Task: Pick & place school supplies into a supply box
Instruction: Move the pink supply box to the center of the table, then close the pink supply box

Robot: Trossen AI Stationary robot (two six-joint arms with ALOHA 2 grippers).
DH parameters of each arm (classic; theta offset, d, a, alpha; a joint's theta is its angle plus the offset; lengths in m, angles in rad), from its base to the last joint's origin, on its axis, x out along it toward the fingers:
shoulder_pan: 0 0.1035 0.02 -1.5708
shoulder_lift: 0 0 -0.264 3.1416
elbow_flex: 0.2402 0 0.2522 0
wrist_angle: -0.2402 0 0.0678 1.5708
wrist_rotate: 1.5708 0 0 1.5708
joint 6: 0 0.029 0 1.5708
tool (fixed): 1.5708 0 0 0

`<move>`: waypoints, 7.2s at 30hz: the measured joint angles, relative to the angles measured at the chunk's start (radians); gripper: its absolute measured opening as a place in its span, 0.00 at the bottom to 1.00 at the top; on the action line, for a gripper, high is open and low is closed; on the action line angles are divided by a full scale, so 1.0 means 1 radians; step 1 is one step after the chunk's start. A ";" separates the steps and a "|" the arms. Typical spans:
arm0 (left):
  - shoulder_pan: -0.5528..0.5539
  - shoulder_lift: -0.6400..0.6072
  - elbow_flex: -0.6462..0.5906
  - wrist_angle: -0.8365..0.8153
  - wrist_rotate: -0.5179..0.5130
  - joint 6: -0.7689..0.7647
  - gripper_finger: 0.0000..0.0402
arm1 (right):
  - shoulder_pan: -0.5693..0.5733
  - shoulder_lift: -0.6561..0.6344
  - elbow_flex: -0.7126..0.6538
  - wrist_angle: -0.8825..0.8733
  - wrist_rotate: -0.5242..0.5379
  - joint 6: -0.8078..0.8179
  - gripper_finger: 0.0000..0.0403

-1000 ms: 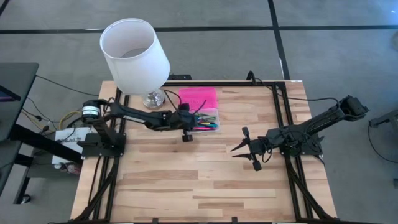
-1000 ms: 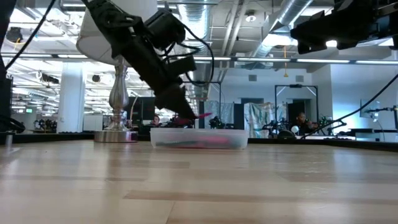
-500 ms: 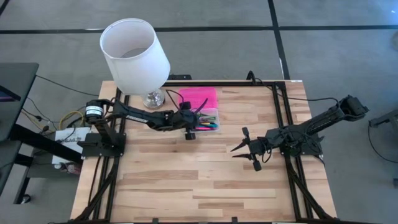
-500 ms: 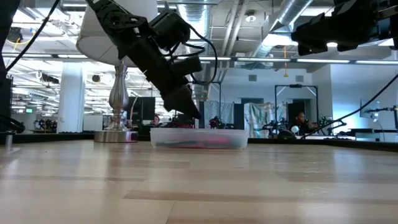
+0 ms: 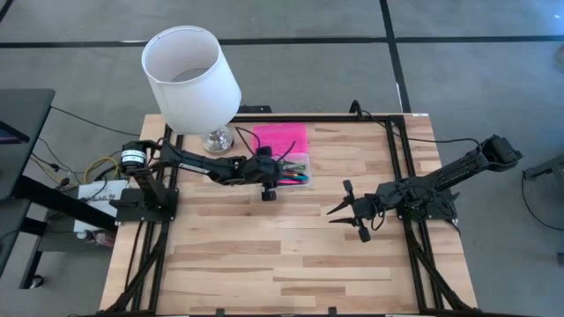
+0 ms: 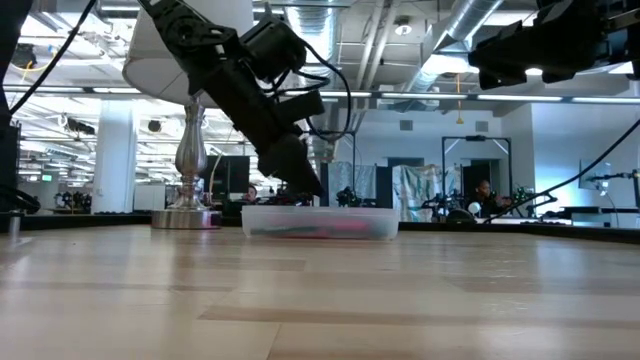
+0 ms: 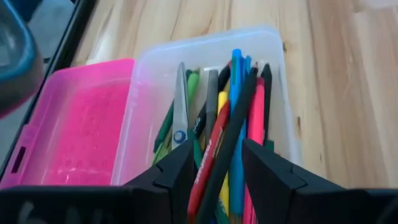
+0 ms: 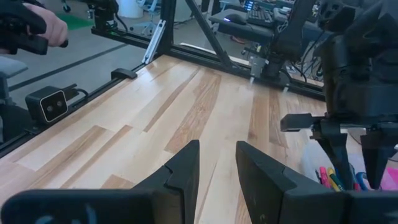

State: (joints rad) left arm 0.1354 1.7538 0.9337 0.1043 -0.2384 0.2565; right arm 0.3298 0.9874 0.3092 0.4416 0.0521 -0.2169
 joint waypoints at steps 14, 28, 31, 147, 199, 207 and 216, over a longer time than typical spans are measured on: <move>0.000 0.000 0.000 -0.069 0.053 -0.017 0.29 | 0.000 0.000 0.000 0.000 0.000 0.000 0.25; 0.081 0.000 0.000 -0.078 0.115 -0.120 0.29 | 0.000 0.000 0.000 0.000 0.000 0.000 0.25; 0.104 0.000 0.000 -0.078 0.183 -0.130 0.30 | 0.000 0.000 0.000 0.000 0.000 0.000 0.25; 0.157 -0.083 0.000 -0.112 -0.260 -0.138 0.52 | -0.004 0.016 -0.001 -0.014 0.001 0.087 0.25; 0.252 -0.083 0.000 -0.465 0.111 -0.190 0.52 | -0.007 0.015 0.000 -0.046 0.000 0.140 0.25; 0.214 -0.083 0.000 -0.528 0.157 -0.210 0.52 | 0.019 0.015 0.000 -0.090 0.001 0.270 0.25; 0.162 -0.083 0.000 -0.572 0.178 -0.235 0.52 | 0.133 0.015 0.000 -0.143 0.001 0.404 0.25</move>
State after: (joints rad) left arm 0.2972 1.6711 0.9333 -0.4675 -0.0600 0.0220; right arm 0.4627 1.0027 0.3092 0.2982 0.0534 0.1874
